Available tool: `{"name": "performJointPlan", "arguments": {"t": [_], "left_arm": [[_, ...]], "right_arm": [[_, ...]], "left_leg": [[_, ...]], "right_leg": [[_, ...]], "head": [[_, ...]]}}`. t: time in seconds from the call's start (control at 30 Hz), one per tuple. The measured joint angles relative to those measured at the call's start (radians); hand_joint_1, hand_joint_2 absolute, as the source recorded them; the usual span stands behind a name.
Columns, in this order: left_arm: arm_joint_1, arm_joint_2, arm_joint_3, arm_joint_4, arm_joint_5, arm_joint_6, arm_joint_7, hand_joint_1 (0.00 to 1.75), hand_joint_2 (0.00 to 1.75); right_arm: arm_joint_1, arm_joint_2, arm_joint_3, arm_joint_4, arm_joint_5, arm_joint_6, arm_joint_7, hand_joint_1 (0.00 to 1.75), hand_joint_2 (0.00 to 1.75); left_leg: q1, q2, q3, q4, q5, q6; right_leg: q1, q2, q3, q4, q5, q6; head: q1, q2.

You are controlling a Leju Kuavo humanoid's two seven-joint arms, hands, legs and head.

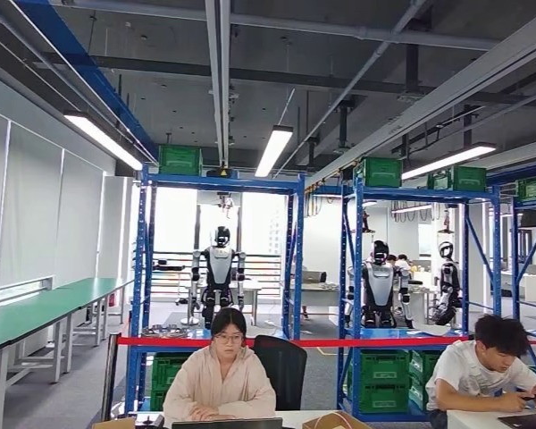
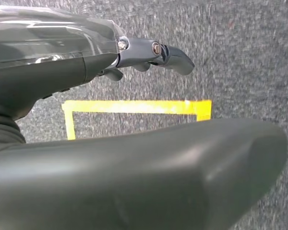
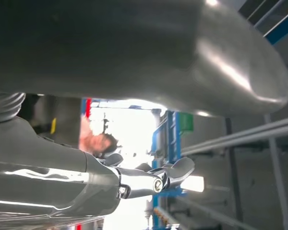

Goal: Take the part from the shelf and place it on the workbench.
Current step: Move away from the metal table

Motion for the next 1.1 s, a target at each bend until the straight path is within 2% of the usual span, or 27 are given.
{"name": "performJointPlan", "arguments": {"t": [0.07,0.1,0.13,0.2,0.23,0.27,0.3,0.33,0.37,0.43,0.47,0.53,0.57,0.6,0.63,0.7,0.73,0.77,0.8,0.83,0.87,0.9,0.93,0.97,1.0,1.07,1.1], "left_arm": [[0.001,-0.001,0.002,0.0,-0.001,0.001,-0.003,0.0,0.0],[0.002,-0.002,0.003,0.0,-0.002,0.001,-0.004,0.0,0.0],[0.003,-0.003,0.004,0.0,-0.004,0.001,-0.005,0.0,0.0],[0.004,-0.006,0.007,0.0,-0.004,0.002,-0.006,0.0,0.0],[0.004,-0.006,0.009,0.0,-0.004,0.002,-0.005,0.0,0.0],[0.004,-0.006,0.01,0.0,-0.002,0.002,-0.005,0.0,0.0],[0.005,-0.006,0.011,0.0,0.0,0.002,-0.005,0.0,0.0],[0.005,-0.006,0.013,0.0,0.002,0.002,-0.005,0.0,0.0],[0.005,-0.006,0.015,0.0,0.002,0.002,-0.005,0.0,0.0],[0.004,-0.008,0.02,0.0,0.003,0.002,-0.004,0.0,0.0],[0.004,-0.01,0.022,0.0,0.004,0.003,-0.004,0.0,0.0],[0.007,-0.015,0.025,0.0,0.004,0.004,-0.001,0.0,0.0],[0.008,-0.018,0.026,0.0,0.004,0.005,0.001,0.0,0.0],[0.01,-0.021,0.028,-0.001,0.003,0.006,0.003,0.0,0.0],[0.01,-0.023,0.029,-0.001,0.003,0.007,0.004,0.0,0.0],[0.011,-0.026,0.033,-0.002,0.002,0.008,0.005,0.0,0.0],[0.012,-0.026,0.035,-0.002,0.002,0.008,0.005,0.0,0.0],[0.012,-0.026,0.037,-0.002,0.001,0.008,0.005,0.0,0.0],[0.012,-0.026,0.039,-0.002,0.0,0.008,0.005,0.0,0.0],[0.012,-0.026,0.04,-0.002,-0.002,0.008,0.004,0.0,0.0],[0.01,-0.026,0.041,-0.002,-0.004,0.007,0.004,0.0,0.0],[0.009,-0.027,0.042,-0.002,-0.006,0.007,0.003,0.0,0.0],[0.007,-0.027,0.042,-0.002,-0.007,0.006,0.002,0.0,0.0],[0.006,-0.028,0.042,-0.002,-0.008,0.005,0.002,0.0,0.0],[0.005,-0.028,0.042,-0.002,-0.01,0.005,0.001,0.0,0.0],[0.008,-0.028,0.043,-0.002,-0.014,0.005,0.001,0.0,0.0],[0.01,-0.028,0.044,-0.002,-0.016,0.005,0.001,0.0,0.0]], "right_arm": [[0.014,-0.004,-0.001,0.008,0.02,-0.018,0.0,0.0,0.0],[0.018,-0.005,-0.002,0.015,0.032,-0.024,0.001,0.0,0.0],[0.022,-0.006,-0.003,0.024,0.042,-0.028,0.004,0.0,0.0],[0.035,-0.007,-0.006,0.045,0.062,-0.026,0.019,0.0,0.0],[0.043,-0.009,-0.007,0.058,0.071,-0.022,0.032,0.0,0.0],[0.05,-0.011,-0.009,0.072,0.077,-0.016,0.045,0.0,0.0],[0.055,-0.013,-0.01,0.088,0.082,-0.01,0.058,0.0,0.0],[0.062,-0.017,-0.011,0.103,0.083,-0.004,0.069,0.0,0.0],[0.069,-0.021,-0.013,0.12,0.082,0.002,0.078,0.0,0.0],[0.084,-0.03,-0.02,0.153,0.068,0.016,0.091,0.0,0.0],[0.09,-0.034,-0.025,0.17,0.058,0.025,0.096,0.0,0.0],[0.101,-0.041,-0.039,0.2,0.038,0.038,0.104,0.0,0.0],[0.106,-0.045,-0.048,0.216,0.033,0.041,0.111,0.0,0.0],[0.112,-0.05,-0.059,0.233,0.031,0.042,0.119,0.0,0.0],[0.117,-0.054,-0.07,0.251,0.031,0.044,0.128,0.0,0.0],[0.122,-0.063,-0.094,0.29,0.035,0.047,0.142,0.0,0.0],[0.122,-0.065,-0.104,0.307,0.038,0.049,0.147,0.0,0.0],[0.121,-0.068,-0.114,0.326,0.042,0.052,0.153,0.0,0.0],[0.121,-0.069,-0.123,0.344,0.045,0.055,0.159,0.0,0.0],[0.12,-0.07,-0.132,0.363,0.047,0.058,0.164,0.0,0.0],[0.118,-0.071,-0.14,0.381,0.049,0.061,0.168,0.0,0.0],[0.116,-0.071,-0.147,0.398,0.05,0.064,0.17,0.0,0.0],[0.112,-0.072,-0.155,0.415,0.052,0.066,0.172,0.0,0.0],[0.109,-0.072,-0.162,0.43,0.053,0.067,0.173,0.0,0.0],[0.106,-0.072,-0.168,0.445,0.057,0.067,0.174,0.0,0.0],[0.101,-0.072,-0.178,0.474,0.068,0.067,0.18,0.0,0.0],[0.098,-0.072,-0.183,0.493,0.078,0.064,0.186,0.0,0.0]], "left_leg": [[0.005,0.0,-0.002,-0.001,-0.002,-0.011],[0.005,-0.001,-0.007,0.013,-0.024,-0.013],[0.005,-0.001,-0.016,0.044,-0.063,-0.013],[0.002,-0.001,-0.04,0.153,-0.16,-0.013],[0.001,-0.001,-0.047,0.209,-0.188,-0.014],[0.0,-0.001,-0.043,0.244,-0.194,-0.015],[-0.001,-0.001,-0.025,0.245,-0.178,-0.016],[-0.001,-0.001,0.009,0.213,-0.151,-0.015],[-0.001,-0.001,0.055,0.154,-0.128,-0.015],[-0.003,-0.001,0.143,0.027,-0.118,-0.009],[-0.005,-0.002,0.166,-0.012,-0.125,-0.006],[-0.008,-0.002,0.169,-0.034,-0.129,0.004],[-0.008,-0.002,0.163,-0.036,-0.123,0.011],[-0.007,-0.001,0.156,-0.037,-0.115,0.019],[-0.006,-0.002,0.146,-0.038,-0.105,0.026],[-0.008,-0.004,0.122,-0.037,-0.085,0.034],[-0.01,-0.007,0.108,-0.037,-0.074,0.035],[-0.012,-0.01,0.095,-0.036,-0.063,0.035],[-0.013,-0.015,0.082,-0.036,-0.053,0.034],[-0.015,-0.022,0.069,-0.036,-0.043,0.033],[-0.016,-0.029,0.058,-0.036,-0.032,0.032],[-0.017,-0.038,0.048,-0.036,-0.023,0.03],[-0.017,-0.045,0.041,-0.036,-0.013,0.026],[-0.016,-0.053,0.036,-0.037,-0.003,0.022],[-0.014,-0.062,0.031,-0.038,0.007,0.016],[-0.007,-0.073,0.02,-0.041,0.02,0.005],[-0.006,-0.066,0.013,-0.033,0.005,0.002]], "right_leg": [[0.001,-0.003,-0.008,-0.009,0.02,-0.014],[0.0,-0.006,-0.014,-0.014,0.031,-0.021],[-0.002,-0.008,-0.023,-0.018,0.043,-0.028],[0.001,-0.011,-0.047,-0.015,0.06,-0.035],[0.002,-0.012,-0.061,-0.013,0.069,-0.036],[0.003,-0.013,-0.076,-0.009,0.078,-0.036],[0.003,-0.014,-0.092,-0.004,0.085,-0.034],[0.003,-0.014,-0.108,0.002,0.092,-0.032],[0.003,-0.014,-0.121,0.01,0.097,-0.029],[0.006,-0.014,-0.144,0.028,0.104,-0.022],[0.007,-0.015,-0.152,0.036,0.108,-0.018],[0.007,-0.016,-0.161,0.041,0.121,-0.007],[0.006,-0.015,-0.165,0.045,0.117,-0.002],[0.004,-0.013,-0.171,0.057,0.098,0.004],[0.001,-0.012,-0.18,0.087,0.061,0.011],[-0.006,-0.011,-0.208,0.197,-0.036,0.021],[-0.008,-0.011,-0.218,0.257,-0.068,0.024],[-0.01,-0.01,-0.218,0.297,-0.076,0.025],[-0.01,-0.009,-0.204,0.304,-0.063,0.024],[-0.01,-0.006,-0.173,0.275,-0.035,0.02],[-0.009,0.007,-0.125,0.213,-0.005,0.014],[-0.007,0.03,-0.069,0.132,0.012,0.006],[-0.006,0.052,-0.017,0.052,0.016,-0.001],[-0.003,0.07,0.019,-0.007,0.012,-0.006],[0.0,0.075,0.038,-0.039,0.007,-0.01],[0.003,0.056,0.035,-0.055,0.02,-0.017],[0.003,0.045,0.027,-0.059,0.031,-0.024]], "head": [[0.0,0.0],[0.0,0.0],[0.0,0.0],[0.0,0.0],[0.0,0.0],[0.0,0.0],[0.0,0.0],[0.0,0.0],[0.0,0.0],[0.0,0.0],[0.0,0.0],[0.0,0.0],[0.0,0.0],[0.0,0.0],[0.0,0.0],[0.0,0.0],[0.0,0.0],[0.0,0.0],[0.0,0.0],[0.0,0.0],[0.0,0.0],[0.0,0.0],[0.0,0.0],[0.0,0.0],[0.0,0.0],[0.0,0.0],[0.001,0.0]]}}
